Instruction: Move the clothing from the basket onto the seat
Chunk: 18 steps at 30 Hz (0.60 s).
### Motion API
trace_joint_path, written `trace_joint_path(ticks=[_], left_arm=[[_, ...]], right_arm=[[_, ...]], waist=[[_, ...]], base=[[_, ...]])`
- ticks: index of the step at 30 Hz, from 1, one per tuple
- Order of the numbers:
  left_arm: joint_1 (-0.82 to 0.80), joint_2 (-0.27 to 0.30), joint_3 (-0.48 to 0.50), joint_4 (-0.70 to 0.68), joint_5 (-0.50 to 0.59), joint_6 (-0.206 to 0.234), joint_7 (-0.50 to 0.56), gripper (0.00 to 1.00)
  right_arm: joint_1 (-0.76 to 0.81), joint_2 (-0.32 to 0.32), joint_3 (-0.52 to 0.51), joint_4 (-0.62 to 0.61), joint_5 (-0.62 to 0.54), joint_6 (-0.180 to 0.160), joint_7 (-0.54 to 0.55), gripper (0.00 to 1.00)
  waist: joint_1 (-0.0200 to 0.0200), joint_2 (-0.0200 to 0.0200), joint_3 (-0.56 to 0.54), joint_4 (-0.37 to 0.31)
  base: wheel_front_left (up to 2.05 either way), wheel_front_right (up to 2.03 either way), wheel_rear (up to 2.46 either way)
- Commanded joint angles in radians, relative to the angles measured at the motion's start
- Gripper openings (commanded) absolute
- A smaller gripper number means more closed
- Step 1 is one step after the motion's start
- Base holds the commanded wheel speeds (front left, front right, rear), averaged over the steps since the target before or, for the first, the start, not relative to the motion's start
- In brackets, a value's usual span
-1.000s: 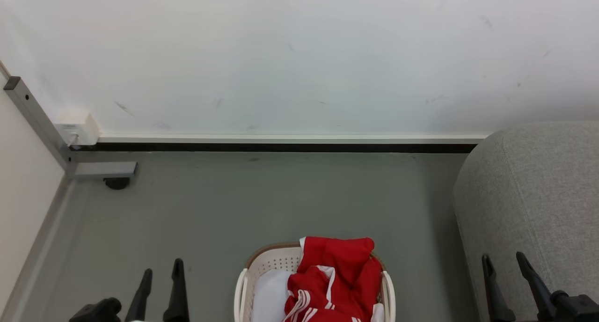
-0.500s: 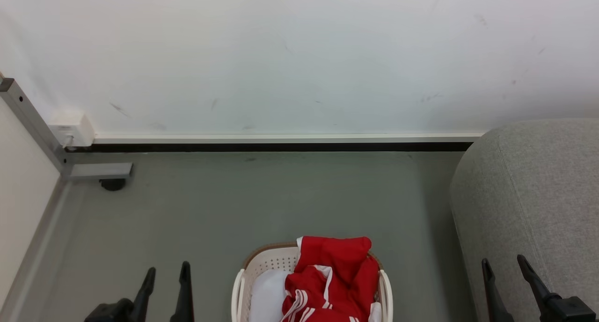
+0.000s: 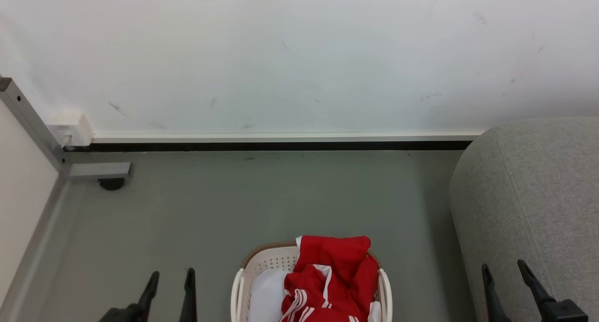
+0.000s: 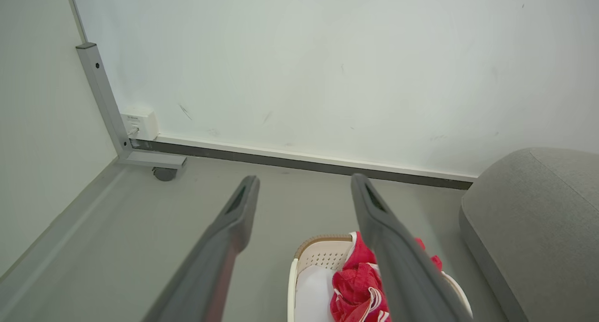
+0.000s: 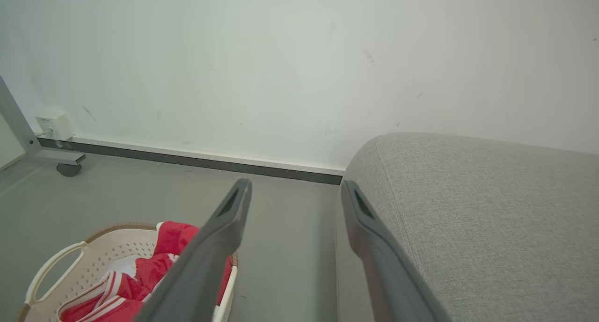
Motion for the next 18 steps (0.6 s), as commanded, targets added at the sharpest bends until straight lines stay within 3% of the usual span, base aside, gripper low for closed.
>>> trace_joint_path(ticks=[1, 18], left_arm=[[0.009, 0.009, 0.001, 0.005, 0.03, -0.004, -0.01, 1.0], [0.014, 0.009, -0.003, 0.022, 0.093, -0.017, -0.026, 1.0]], right_arm=[[0.009, 0.002, -0.008, 0.002, -0.021, -0.002, -0.006, 1.0], [0.017, 0.018, -0.008, 0.013, -0.089, -0.002, -0.007, 1.0]], waist=[[0.0, 0.0, 0.0, -0.001], [0.0, 0.0, -0.001, -0.005]], base=[[0.0, 0.0, 0.0], [0.0, 0.0, 0.0]])
